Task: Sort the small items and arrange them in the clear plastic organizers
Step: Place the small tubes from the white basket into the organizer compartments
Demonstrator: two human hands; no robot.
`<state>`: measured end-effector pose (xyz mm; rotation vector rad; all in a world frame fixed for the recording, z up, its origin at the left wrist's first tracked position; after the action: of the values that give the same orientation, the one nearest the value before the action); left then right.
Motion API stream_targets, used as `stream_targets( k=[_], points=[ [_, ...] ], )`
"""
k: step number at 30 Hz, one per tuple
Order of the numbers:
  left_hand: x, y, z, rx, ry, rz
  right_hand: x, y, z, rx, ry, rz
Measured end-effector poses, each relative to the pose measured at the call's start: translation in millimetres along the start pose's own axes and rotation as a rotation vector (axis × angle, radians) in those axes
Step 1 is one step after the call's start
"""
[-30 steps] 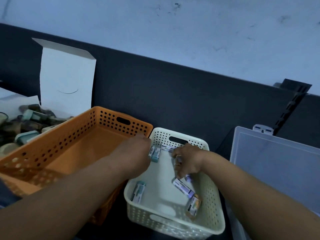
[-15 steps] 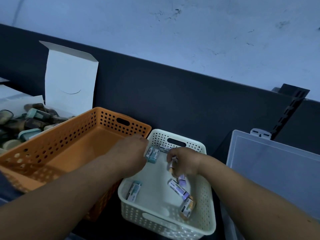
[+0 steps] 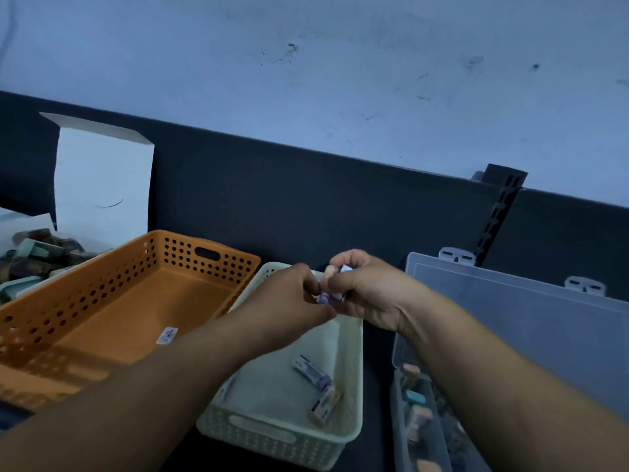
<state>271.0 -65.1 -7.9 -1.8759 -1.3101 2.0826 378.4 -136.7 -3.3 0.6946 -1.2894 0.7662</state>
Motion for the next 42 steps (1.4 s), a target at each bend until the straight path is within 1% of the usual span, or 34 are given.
stream_targets(
  k=[3,6,9,11,15,18,23,28,31,35,42],
  points=[
    [-11.3,4.4,-1.5,-0.015,0.001,0.095,1.6,-17.8,9.0,-0.062,0.001,-0.081],
    [-18.3,3.0,-5.9,-0.051,-0.062,0.279,5.4,-39.2,19.0,-0.133,0.032,-0.238],
    [-28.2,5.3,-7.2,-0.037,-0.105,0.416,10.2,-51.5,30.7,-0.117,0.071,-0.332],
    [-35.6,8.7,-7.8,-0.02,-0.111,0.453,13.7,-57.7,38.8,-0.103,0.066,-0.311],
    [-44.0,14.9,-11.0,-0.005,-0.122,0.463,17.1,-73.0,50.2,-0.169,0.011,-0.136],
    [-53.5,20.8,-11.7,-0.007,-0.093,0.46,22.3,-84.1,59.2,-0.196,-0.033,-0.035],
    [-73.3,31.1,-8.6,-0.021,-0.018,0.476,30.9,-103.0,76.0,-0.151,-0.092,0.134],
    [-93.6,44.1,-4.8,0.002,0.029,0.428,37.5,-125.1,97.2,-0.087,-0.141,0.415],
    [-105.4,58.2,-3.8,0.036,0.05,0.35,35.8,-138.3,108.9,-0.089,-0.161,0.554],
    [-115.5,82.9,-3.7,0.08,0.071,0.26,32.5,-153.9,121.8,-0.137,-0.188,0.751],
    [-133.9,122.8,3.4,0.197,0.177,-0.024,23.3,-180.9,140.9,-0.179,-0.163,1.071]
  ],
)
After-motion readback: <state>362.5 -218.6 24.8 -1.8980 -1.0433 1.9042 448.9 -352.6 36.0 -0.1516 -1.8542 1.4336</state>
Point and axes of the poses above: each hand's wrist, its own z-axis away from the middle knuckle, its own y-axis out of the palm, x = y × z, the point moved 5 cm from there along -z, towards the middle knuckle, and after that the axes turned 4 degrees about -y, right-handed, at the moved point
